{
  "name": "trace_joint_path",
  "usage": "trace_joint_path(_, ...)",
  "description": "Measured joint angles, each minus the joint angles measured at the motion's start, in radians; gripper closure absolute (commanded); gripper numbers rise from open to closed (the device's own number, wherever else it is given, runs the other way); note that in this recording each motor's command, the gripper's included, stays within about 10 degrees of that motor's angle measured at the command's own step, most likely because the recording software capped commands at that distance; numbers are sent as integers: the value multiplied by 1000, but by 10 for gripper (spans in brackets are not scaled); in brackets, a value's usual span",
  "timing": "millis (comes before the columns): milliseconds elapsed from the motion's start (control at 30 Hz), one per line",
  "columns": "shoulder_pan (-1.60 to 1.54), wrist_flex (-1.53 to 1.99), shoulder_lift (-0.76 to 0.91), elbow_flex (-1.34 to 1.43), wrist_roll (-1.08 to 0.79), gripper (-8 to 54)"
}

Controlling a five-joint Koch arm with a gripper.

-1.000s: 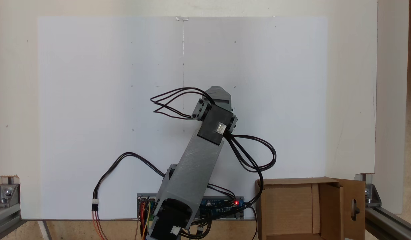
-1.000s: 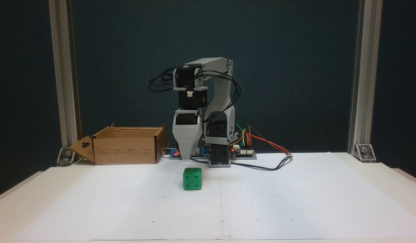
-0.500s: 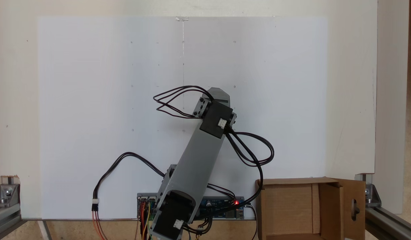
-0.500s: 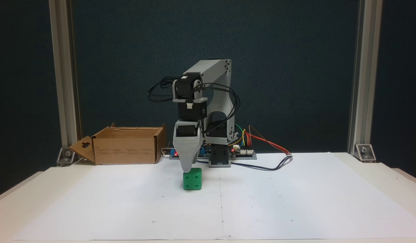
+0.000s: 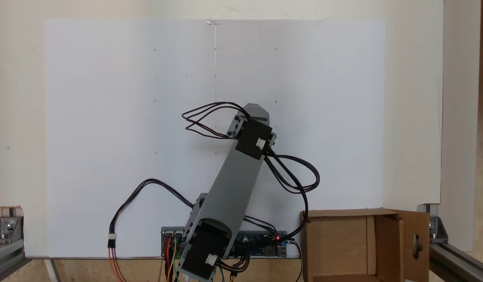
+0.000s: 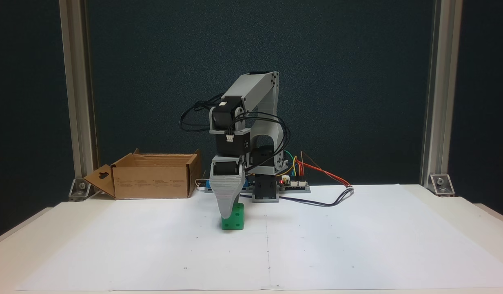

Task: Grasp a green dice and put it in the bin.

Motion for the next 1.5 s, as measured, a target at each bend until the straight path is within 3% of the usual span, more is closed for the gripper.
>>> trace_joint_path(833, 0, -75, -58, 31, 0, 1)
trace_joint_path(1400, -8, -124, -80, 66, 0, 67)
trace_joint_path(1500, -12, -129, -84, 67, 0, 120)
